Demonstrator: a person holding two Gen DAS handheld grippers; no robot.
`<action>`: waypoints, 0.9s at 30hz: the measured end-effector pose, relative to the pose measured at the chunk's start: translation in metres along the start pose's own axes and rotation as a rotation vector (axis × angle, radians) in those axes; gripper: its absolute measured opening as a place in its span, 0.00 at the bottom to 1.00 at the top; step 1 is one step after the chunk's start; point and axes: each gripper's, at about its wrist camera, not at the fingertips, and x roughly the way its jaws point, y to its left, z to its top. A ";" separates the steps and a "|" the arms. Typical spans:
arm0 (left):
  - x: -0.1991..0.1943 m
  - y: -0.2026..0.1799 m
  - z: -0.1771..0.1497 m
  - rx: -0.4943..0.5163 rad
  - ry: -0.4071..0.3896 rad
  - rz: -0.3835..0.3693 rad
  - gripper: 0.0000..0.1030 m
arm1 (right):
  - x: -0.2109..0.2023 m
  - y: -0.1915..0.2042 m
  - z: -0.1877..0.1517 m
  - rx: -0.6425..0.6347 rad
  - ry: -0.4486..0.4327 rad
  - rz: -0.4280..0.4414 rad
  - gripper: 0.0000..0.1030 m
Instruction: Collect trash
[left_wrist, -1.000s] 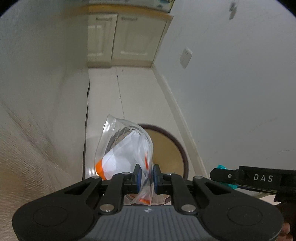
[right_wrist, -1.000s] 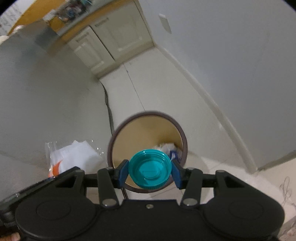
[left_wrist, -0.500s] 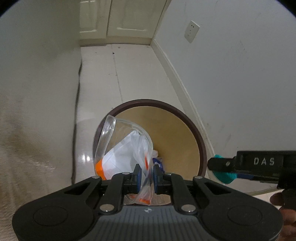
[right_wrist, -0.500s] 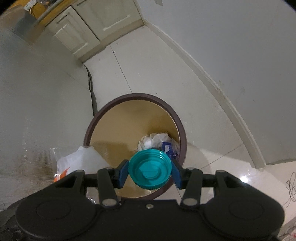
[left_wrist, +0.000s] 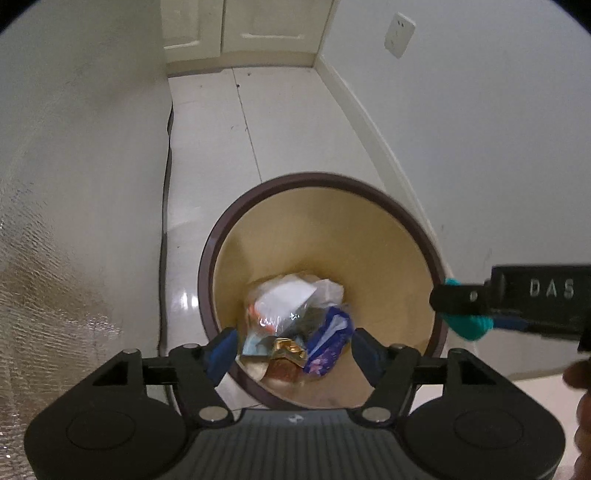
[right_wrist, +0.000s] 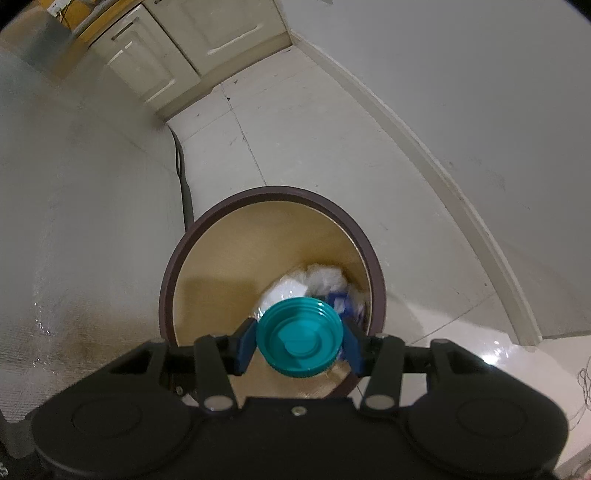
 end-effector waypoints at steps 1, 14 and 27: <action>0.000 0.000 0.001 0.005 0.006 0.007 0.71 | 0.001 0.000 0.000 -0.003 0.003 -0.002 0.48; 0.001 0.019 0.003 -0.067 0.042 0.062 0.98 | 0.020 0.007 0.006 -0.037 -0.015 0.039 0.82; -0.001 0.023 0.005 -0.099 0.071 0.095 1.00 | 0.022 0.005 0.004 -0.140 0.043 -0.040 0.87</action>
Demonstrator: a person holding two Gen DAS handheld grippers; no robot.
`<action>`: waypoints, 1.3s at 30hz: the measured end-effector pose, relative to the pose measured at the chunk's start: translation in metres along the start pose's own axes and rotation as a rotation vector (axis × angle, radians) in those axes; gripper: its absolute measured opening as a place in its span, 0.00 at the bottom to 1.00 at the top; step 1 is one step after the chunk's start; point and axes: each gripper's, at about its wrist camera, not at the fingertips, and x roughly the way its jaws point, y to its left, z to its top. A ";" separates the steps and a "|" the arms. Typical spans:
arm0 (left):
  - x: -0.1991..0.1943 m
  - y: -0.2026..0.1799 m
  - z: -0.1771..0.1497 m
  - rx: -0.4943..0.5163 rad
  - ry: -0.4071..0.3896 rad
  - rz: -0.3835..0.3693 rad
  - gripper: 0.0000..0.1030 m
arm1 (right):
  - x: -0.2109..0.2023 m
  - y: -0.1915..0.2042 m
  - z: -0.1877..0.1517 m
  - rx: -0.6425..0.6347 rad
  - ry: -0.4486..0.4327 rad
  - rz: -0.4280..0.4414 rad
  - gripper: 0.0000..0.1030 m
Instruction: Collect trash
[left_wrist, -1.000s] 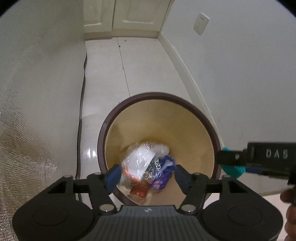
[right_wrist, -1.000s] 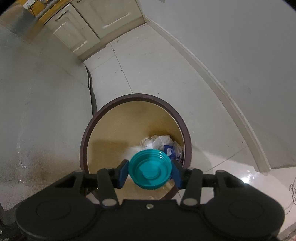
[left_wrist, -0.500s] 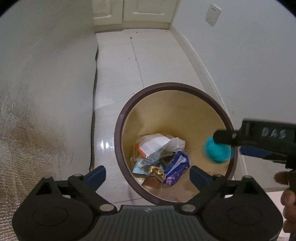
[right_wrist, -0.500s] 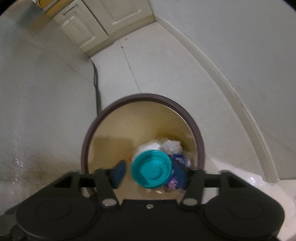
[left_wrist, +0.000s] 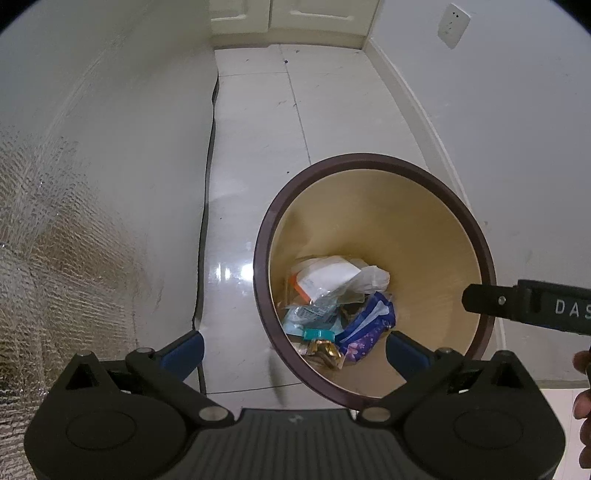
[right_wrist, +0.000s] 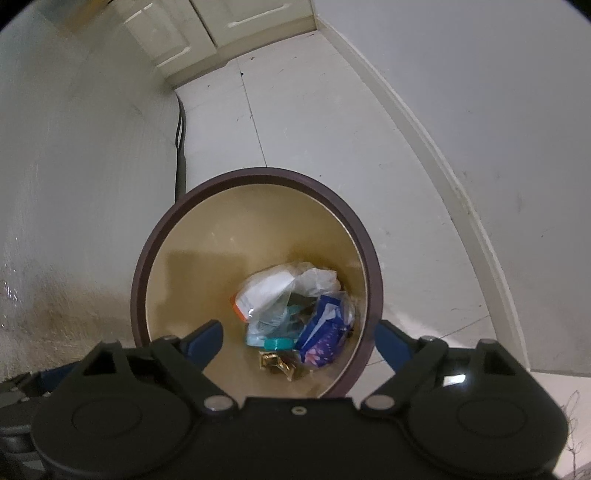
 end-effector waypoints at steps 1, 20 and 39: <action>0.000 0.000 0.000 0.000 -0.001 0.002 1.00 | 0.000 0.000 0.000 -0.003 0.001 -0.002 0.87; -0.036 -0.006 0.001 0.013 -0.023 0.073 1.00 | -0.032 -0.002 0.000 -0.051 -0.022 -0.064 1.00; -0.163 -0.026 -0.013 0.034 -0.164 0.078 1.00 | -0.160 0.004 -0.011 -0.092 -0.160 -0.062 1.00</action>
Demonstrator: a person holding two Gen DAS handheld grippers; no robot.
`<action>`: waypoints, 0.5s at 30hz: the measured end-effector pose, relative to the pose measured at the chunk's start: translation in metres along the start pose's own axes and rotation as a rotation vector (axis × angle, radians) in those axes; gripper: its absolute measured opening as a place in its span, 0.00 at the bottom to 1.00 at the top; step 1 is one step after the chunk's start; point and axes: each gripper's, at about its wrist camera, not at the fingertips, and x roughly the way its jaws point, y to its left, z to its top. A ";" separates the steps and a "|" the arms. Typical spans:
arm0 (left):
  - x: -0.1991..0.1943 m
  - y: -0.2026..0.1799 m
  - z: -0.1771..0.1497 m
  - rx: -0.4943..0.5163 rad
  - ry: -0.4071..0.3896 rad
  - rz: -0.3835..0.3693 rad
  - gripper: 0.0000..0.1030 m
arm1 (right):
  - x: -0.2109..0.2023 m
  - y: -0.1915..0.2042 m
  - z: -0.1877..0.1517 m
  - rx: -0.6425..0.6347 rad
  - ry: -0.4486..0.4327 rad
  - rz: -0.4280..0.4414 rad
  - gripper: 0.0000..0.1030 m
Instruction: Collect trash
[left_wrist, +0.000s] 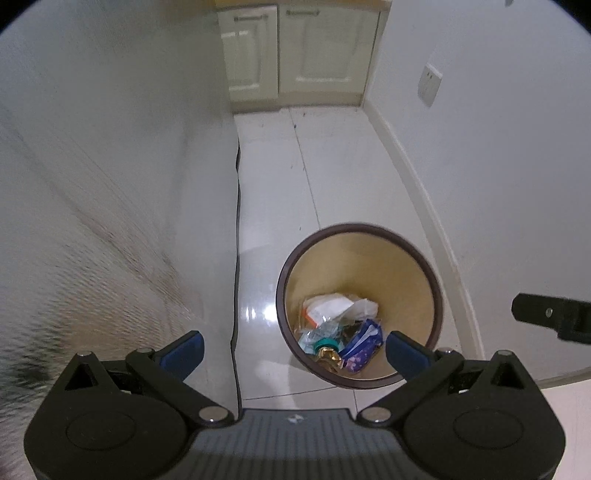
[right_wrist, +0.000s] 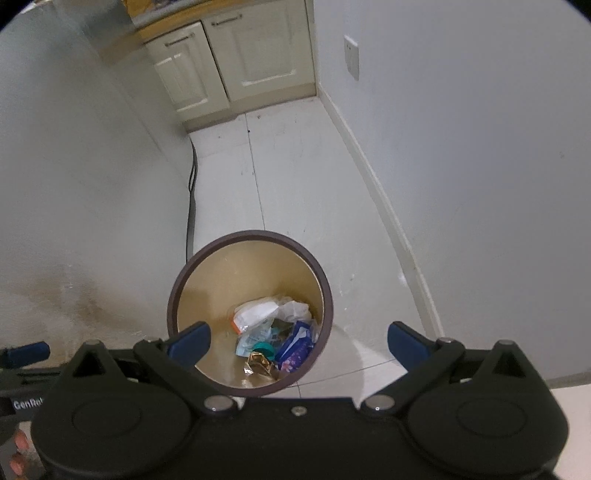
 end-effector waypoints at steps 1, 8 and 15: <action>-0.009 -0.001 0.000 0.002 -0.011 -0.001 1.00 | -0.007 0.000 0.000 -0.005 -0.007 0.000 1.00; -0.072 -0.014 0.000 0.019 -0.092 -0.014 1.00 | -0.068 0.000 -0.006 -0.028 -0.078 -0.004 1.00; -0.137 -0.028 -0.008 0.038 -0.170 -0.027 1.00 | -0.129 -0.004 -0.013 -0.029 -0.160 -0.004 1.00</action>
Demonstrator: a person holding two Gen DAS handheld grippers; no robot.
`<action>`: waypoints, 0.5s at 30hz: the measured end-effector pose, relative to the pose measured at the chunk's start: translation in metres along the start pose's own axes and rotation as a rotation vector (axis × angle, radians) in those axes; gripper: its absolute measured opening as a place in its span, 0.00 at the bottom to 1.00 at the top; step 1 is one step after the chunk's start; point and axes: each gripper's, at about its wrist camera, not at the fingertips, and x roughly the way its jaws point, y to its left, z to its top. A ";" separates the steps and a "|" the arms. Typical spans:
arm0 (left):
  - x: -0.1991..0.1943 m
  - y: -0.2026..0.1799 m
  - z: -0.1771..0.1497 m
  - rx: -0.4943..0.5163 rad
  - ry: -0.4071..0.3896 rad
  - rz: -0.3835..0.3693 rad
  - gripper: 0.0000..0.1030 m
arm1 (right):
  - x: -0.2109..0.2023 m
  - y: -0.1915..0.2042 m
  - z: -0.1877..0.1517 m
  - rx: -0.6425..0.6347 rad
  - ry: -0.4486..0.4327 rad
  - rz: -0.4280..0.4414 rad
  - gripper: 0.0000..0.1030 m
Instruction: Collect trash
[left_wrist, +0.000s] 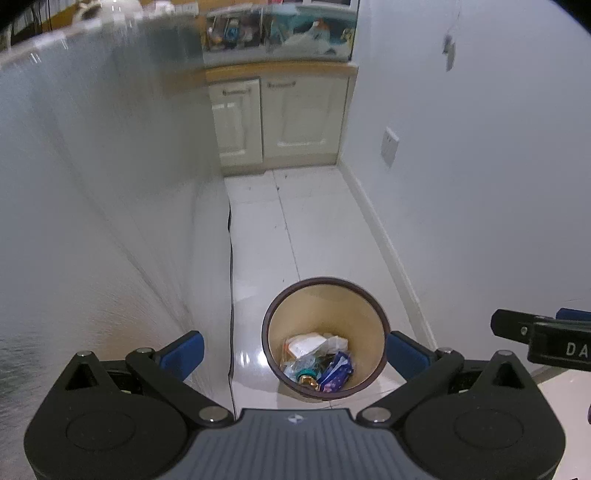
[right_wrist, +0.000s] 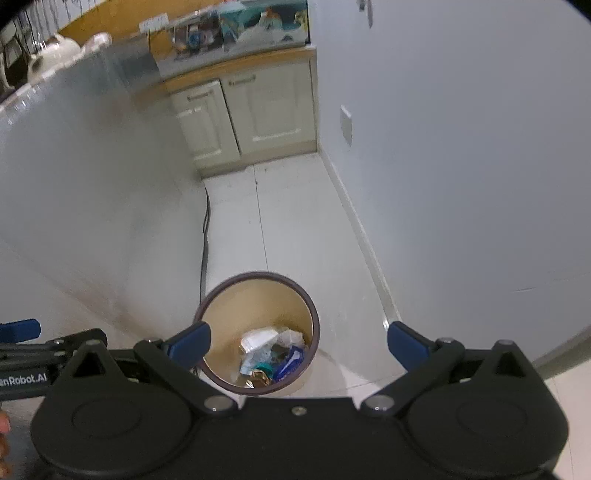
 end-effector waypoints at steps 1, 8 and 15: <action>-0.008 -0.002 0.000 0.001 -0.009 -0.002 1.00 | -0.008 0.000 0.000 0.002 -0.008 0.000 1.00; -0.069 -0.006 0.001 -0.004 -0.073 -0.015 1.00 | -0.064 0.000 0.001 -0.014 -0.068 -0.003 1.00; -0.123 0.001 -0.007 -0.028 -0.124 0.018 1.00 | -0.110 0.002 -0.002 -0.013 -0.091 0.009 1.00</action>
